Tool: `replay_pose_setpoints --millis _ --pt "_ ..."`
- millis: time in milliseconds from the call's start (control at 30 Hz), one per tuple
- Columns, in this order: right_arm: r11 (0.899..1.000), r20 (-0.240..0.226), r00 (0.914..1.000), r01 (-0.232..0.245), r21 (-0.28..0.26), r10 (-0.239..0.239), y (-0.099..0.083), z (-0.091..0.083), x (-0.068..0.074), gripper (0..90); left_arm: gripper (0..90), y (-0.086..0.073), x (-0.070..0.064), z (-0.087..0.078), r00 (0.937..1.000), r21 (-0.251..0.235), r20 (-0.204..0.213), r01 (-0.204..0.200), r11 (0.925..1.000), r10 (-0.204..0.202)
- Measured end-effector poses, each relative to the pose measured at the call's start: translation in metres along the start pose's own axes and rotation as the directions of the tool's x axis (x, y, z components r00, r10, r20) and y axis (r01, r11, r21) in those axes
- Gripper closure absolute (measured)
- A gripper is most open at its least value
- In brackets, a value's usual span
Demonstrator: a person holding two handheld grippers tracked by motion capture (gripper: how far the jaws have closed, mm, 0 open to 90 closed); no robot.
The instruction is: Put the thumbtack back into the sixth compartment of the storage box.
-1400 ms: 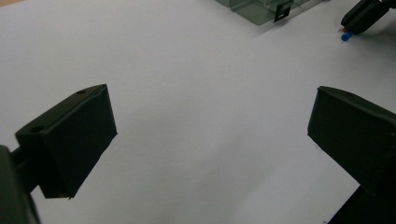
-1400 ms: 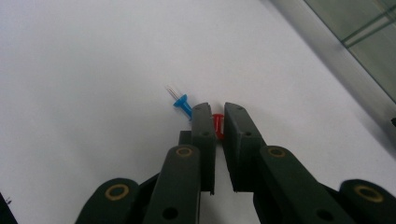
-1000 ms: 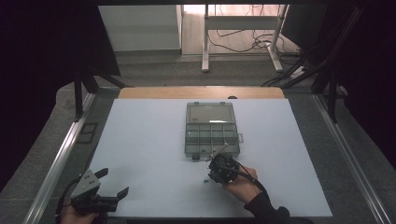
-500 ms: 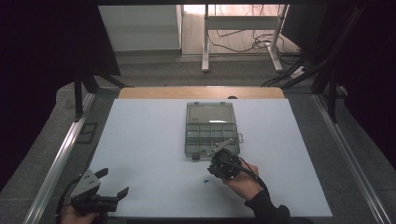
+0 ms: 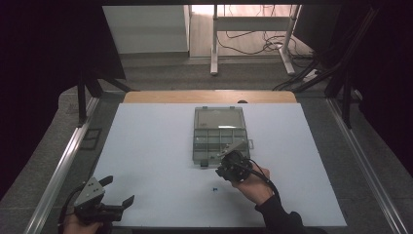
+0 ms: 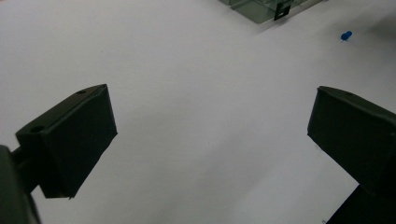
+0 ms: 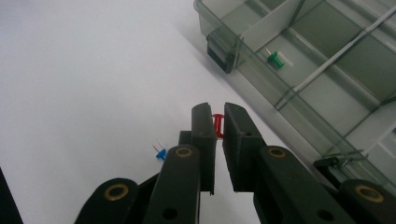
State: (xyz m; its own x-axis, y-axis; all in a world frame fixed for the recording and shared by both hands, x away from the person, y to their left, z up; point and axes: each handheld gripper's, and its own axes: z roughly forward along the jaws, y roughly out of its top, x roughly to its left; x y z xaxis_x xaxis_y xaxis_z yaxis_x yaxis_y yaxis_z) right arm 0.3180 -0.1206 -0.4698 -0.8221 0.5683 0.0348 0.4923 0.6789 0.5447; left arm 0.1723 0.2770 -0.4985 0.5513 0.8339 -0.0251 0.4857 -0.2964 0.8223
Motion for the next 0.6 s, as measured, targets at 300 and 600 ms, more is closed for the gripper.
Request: replay_pose_setpoints --millis 300,600 --pt "1.0 -0.003 1.0 0.001 -0.027 -0.001 0.009 -0.002 -0.002 81.8 1.6 0.0 0.0 0.0 1.0 0.001 0.0 0.0 1.0 0.0" --pt "0.999 -0.004 0.9999 -0.013 -0.047 0.013 0.018 -0.004 -0.009 81.8 1.6 0.0 0.001 0.0 1.0 0.003 0.004 0.003 1.0 -0.003"
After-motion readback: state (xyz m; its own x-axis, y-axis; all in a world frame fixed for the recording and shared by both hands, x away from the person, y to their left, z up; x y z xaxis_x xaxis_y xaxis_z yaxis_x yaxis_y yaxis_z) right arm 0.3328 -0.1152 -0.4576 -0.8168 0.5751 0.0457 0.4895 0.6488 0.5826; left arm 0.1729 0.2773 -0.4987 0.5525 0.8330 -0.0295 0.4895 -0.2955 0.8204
